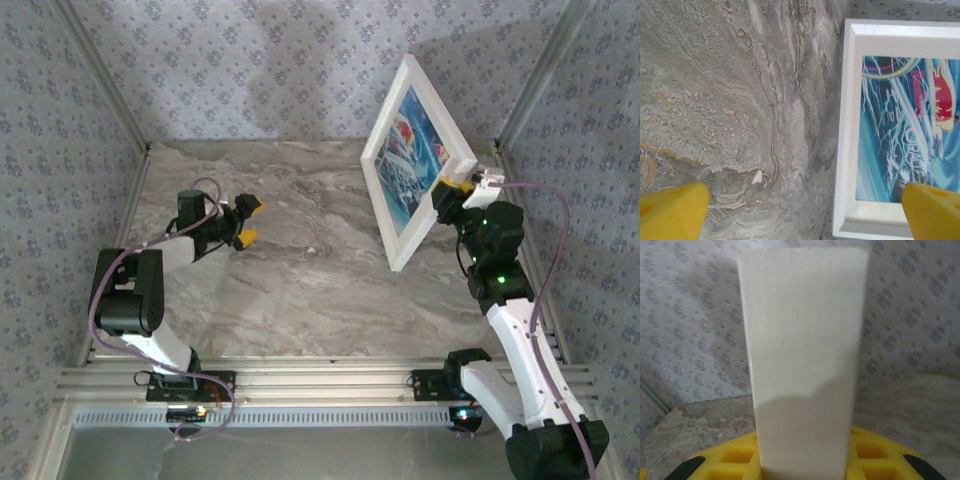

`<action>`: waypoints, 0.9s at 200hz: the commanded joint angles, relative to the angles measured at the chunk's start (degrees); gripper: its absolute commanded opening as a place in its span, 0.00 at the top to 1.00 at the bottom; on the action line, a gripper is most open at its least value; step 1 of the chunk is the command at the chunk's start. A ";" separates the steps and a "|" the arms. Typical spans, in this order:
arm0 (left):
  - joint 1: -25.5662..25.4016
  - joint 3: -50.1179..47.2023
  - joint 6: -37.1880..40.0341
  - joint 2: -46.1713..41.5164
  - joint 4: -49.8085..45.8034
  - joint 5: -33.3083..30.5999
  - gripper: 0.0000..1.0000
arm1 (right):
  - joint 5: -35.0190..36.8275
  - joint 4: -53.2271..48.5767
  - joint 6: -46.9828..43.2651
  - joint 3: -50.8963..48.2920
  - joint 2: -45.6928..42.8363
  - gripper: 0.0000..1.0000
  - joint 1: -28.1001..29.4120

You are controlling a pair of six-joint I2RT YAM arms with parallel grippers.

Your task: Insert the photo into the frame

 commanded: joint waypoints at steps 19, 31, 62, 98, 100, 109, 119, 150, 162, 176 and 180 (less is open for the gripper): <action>0.08 1.18 -0.38 0.73 1.76 0.57 0.01 | -6.08 3.20 11.47 -4.86 -0.50 1.00 -6.20; 0.06 1.04 -0.37 0.73 1.88 0.53 0.01 | -6.46 3.99 12.91 -6.60 -0.61 1.00 -7.64; 0.12 1.07 -0.39 0.99 1.92 0.64 0.01 | -8.07 3.93 15.58 -10.58 -0.39 1.00 -11.53; 0.08 1.37 -0.26 1.72 1.96 0.73 0.01 | -12.34 0.51 20.33 -14.71 -1.31 1.00 -16.26; 0.13 1.41 -0.22 1.77 1.94 0.73 0.01 | -12.42 0.29 20.55 -14.98 -1.38 1.00 -16.29; 0.07 1.57 -0.30 2.25 2.23 0.82 0.01 | -12.49 -0.76 21.15 -16.03 -2.03 1.00 -16.49; -0.07 1.95 -0.42 2.85 2.46 0.95 0.01 | -12.76 -2.15 21.83 -17.09 -2.76 1.00 -16.44; -0.91 3.59 -0.44 4.37 2.64 1.51 0.01 | -13.32 -7.11 23.76 -19.32 -5.38 1.00 -16.51; -1.33 4.26 -0.25 4.89 2.31 1.67 0.02 | -14.24 -9.14 24.18 -19.60 -5.80 1.00 -16.58; -1.93 4.96 -0.22 5.54 2.29 1.65 0.01 | -15.56 -10.82 24.93 -20.13 -6.36 1.00 -16.35; -2.13 5.08 -0.19 5.69 2.31 1.64 0.02 | -16.00 -11.43 25.07 -20.25 -6.46 1.00 -16.21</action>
